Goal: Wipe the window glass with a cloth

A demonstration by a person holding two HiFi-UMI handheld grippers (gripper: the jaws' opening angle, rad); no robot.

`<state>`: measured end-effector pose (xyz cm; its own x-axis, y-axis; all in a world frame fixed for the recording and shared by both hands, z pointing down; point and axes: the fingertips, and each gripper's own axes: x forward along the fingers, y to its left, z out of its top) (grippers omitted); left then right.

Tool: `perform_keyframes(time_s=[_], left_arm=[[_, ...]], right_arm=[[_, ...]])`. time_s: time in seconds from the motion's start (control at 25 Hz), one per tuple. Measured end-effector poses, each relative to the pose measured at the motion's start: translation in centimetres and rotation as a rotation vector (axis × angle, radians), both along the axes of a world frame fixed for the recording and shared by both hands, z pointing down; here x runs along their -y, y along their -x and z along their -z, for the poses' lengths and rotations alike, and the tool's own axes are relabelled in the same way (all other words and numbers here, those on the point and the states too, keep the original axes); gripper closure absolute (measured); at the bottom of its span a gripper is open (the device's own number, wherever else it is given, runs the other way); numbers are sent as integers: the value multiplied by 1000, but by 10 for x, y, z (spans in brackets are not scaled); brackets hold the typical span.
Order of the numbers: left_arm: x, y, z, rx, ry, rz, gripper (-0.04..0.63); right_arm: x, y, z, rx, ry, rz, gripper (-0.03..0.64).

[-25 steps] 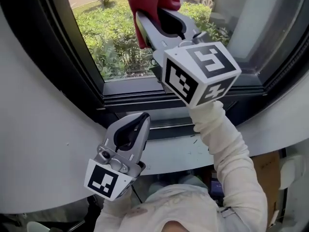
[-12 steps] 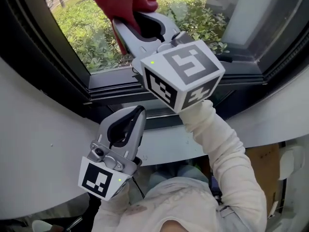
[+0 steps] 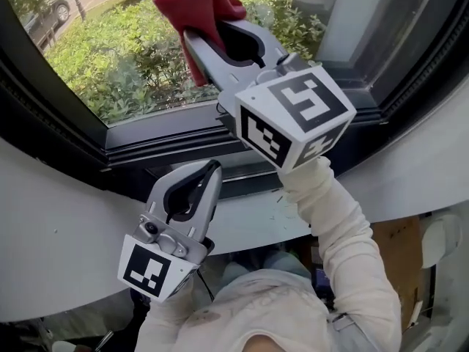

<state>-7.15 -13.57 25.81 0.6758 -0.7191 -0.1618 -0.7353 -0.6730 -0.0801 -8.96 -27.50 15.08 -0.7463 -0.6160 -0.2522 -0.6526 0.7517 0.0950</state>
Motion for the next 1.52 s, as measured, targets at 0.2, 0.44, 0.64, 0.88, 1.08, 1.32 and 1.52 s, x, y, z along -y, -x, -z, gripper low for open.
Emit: perform_keyframes(time_s=[0.2, 0.44, 0.64, 0.88, 1.08, 1.32, 1.52], left_arm=[[11, -41, 1, 12, -1, -39, 595], [20, -89, 4, 36, -6, -78, 595], [27, -125, 6, 41, -13, -108, 595], [30, -158, 7, 44, -18, -138, 595], [30, -169, 9, 48, -24, -143, 595], [24, -160, 9, 48, -23, -120, 595], [18, -144, 8, 50, -19, -107, 595]], right_arm=[[8, -51, 4, 18, -13, -26, 515], [17, -112, 8, 46, -20, -57, 514], [27, -168, 11, 73, -15, -109, 514], [37, -228, 10, 96, -6, -185, 512], [42, -257, 9, 114, 1, -229, 512], [42, -260, 1, 123, -1, -263, 512], [41, -253, -21, 128, 32, -271, 512]])
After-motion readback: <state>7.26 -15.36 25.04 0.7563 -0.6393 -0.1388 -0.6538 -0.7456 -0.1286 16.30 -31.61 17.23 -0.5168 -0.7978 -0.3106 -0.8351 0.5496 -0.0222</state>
